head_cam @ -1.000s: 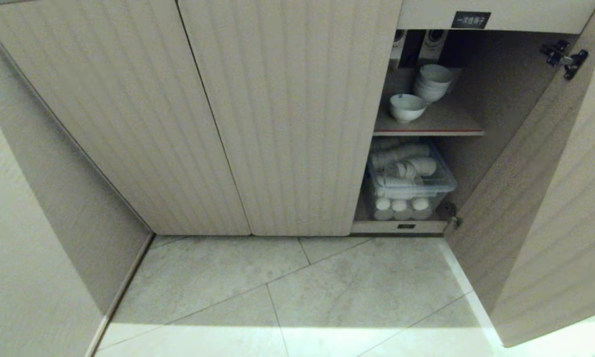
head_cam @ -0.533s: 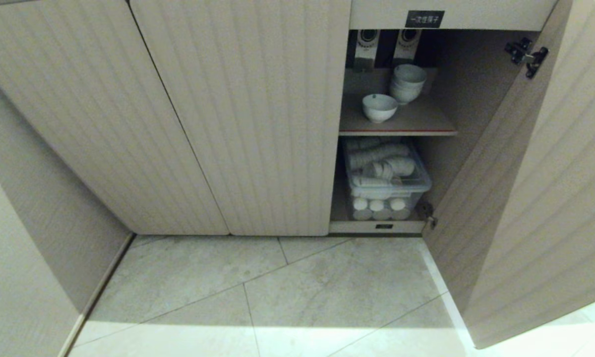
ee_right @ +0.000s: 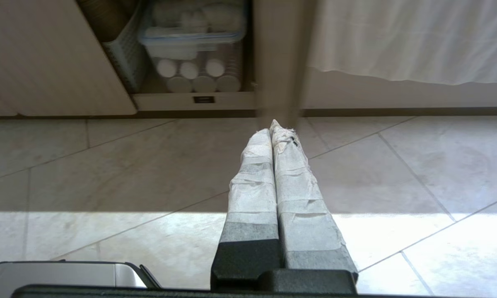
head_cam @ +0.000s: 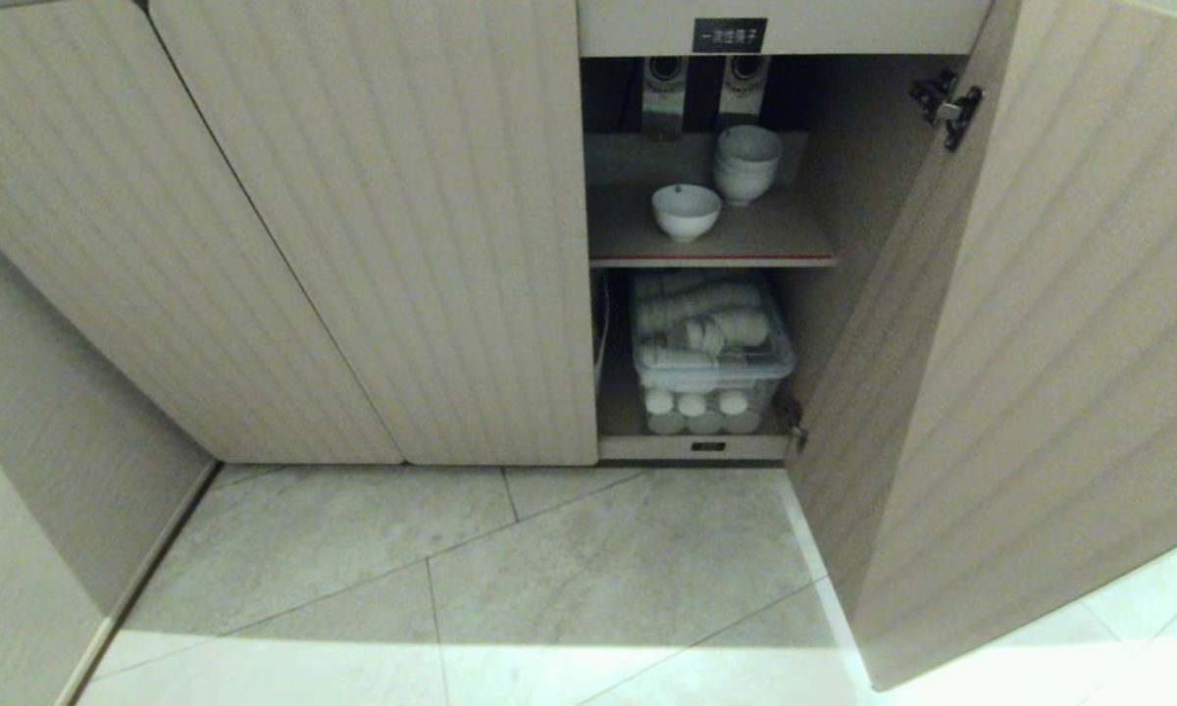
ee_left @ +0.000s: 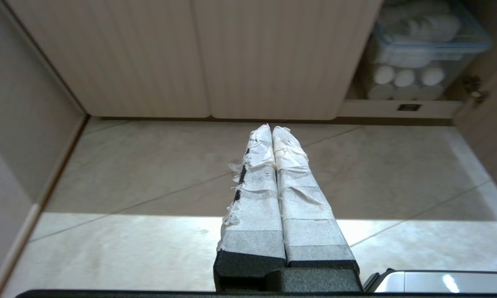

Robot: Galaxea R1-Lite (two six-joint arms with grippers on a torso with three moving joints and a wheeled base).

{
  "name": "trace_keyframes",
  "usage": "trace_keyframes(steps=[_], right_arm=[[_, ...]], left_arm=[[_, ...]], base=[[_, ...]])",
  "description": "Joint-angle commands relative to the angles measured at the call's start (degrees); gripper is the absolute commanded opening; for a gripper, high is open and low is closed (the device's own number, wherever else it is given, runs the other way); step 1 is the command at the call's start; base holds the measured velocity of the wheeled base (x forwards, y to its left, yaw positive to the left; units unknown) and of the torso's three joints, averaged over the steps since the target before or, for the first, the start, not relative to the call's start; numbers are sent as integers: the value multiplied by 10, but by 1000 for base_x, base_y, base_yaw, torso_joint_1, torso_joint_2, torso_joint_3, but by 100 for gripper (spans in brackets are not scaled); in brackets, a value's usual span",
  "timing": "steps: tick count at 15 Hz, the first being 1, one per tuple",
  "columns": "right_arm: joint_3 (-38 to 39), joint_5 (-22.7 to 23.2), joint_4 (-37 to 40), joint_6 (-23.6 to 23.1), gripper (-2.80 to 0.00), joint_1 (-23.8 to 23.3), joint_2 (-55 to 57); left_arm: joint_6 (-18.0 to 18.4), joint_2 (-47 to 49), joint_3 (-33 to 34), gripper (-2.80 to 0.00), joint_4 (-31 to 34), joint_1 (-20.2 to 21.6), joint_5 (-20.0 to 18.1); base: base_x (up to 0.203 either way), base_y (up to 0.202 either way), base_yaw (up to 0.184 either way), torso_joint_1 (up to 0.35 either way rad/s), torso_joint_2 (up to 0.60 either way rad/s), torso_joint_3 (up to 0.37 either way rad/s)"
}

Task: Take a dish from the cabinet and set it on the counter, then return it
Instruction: Close the cabinet door

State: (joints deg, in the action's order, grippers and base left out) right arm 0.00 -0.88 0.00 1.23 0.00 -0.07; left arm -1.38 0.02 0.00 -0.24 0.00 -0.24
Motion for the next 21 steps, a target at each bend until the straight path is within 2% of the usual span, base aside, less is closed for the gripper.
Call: trace_keyframes(steps=[1, 5, 21], right_arm=[[0, 0, 0, 0, -280, 0, 1], [0, 0, 0, 0, -280, 0, 1], [0, 0, 0, 0, -280, 0, 1]], left_arm=[[0, 0, 0, -280, 0, 0, 0], [0, 0, 0, -280, 0, 0, 0], [1, 0, 0, -280, 0, 0, 0]], base=[[0, -192, -1, 3, 2, 5], [0, -159, 0, 2, 3, 1], [0, 0, 0, 0, 0, 0]])
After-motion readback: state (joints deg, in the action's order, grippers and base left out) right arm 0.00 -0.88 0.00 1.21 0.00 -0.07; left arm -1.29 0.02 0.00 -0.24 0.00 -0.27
